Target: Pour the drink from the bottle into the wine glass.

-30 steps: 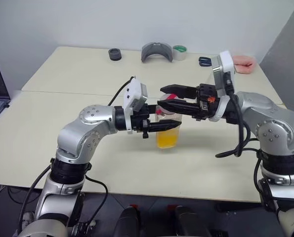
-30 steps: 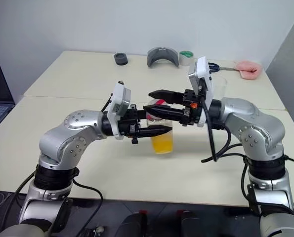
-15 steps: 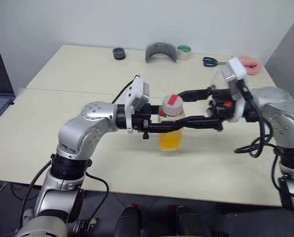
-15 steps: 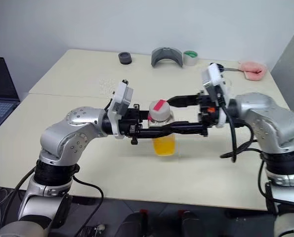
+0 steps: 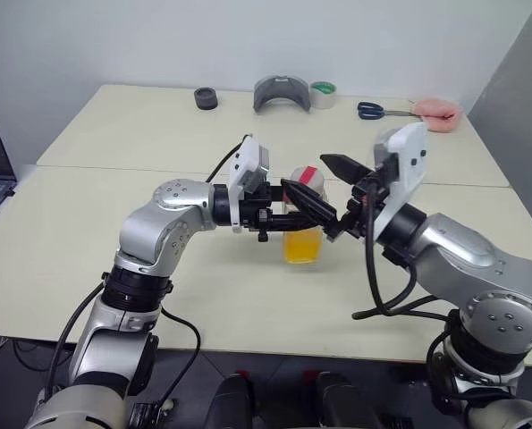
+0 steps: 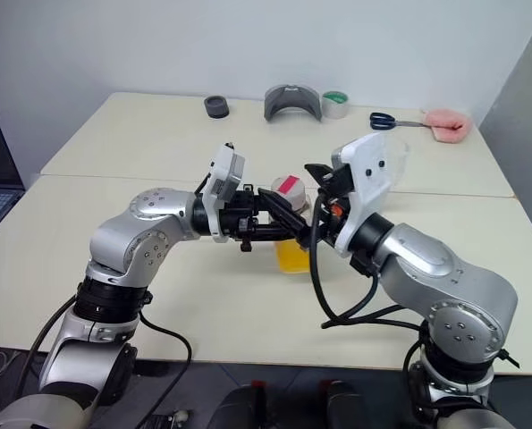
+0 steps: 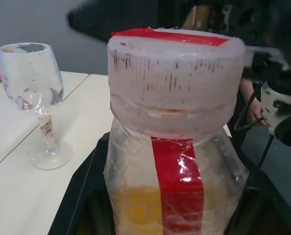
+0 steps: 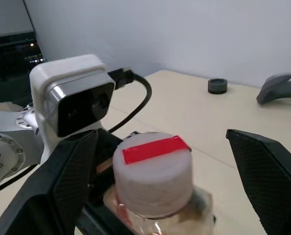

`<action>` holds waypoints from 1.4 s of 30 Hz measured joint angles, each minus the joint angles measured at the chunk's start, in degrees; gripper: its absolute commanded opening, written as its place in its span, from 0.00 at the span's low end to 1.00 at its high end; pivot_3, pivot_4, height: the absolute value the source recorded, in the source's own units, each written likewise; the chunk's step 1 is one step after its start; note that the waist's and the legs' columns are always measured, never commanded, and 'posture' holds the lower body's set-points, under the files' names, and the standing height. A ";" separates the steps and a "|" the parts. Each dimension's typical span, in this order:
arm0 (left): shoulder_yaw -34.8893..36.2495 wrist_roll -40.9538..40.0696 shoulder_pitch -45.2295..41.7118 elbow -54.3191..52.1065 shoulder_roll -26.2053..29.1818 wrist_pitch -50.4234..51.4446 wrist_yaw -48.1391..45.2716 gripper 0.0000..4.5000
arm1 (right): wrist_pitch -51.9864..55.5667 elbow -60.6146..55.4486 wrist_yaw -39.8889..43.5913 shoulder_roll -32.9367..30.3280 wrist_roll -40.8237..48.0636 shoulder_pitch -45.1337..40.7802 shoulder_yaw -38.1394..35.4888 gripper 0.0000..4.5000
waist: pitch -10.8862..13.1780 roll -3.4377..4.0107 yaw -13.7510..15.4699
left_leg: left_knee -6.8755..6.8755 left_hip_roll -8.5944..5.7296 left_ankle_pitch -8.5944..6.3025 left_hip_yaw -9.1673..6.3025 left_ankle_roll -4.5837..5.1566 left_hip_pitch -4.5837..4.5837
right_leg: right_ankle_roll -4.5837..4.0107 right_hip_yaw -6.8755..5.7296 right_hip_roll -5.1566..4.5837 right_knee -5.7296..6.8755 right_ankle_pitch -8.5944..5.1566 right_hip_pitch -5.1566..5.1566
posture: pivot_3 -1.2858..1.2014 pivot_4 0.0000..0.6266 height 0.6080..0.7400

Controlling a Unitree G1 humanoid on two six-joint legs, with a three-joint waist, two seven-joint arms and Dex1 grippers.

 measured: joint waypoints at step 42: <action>3.14 -6.47 5.61 -14.03 2.75 9.37 4.04 0.48 | -28.97 43.47 75.59 -18.44 -11.26 -15.25 14.88 0.99 | 0.09 0.02 0.46 | 0.02 0.04 -0.01 -0.07 0.01 0.00 | -0.02 -0.14 -0.24 -0.02 -0.01 0.05 | 0.52 0.24 1.00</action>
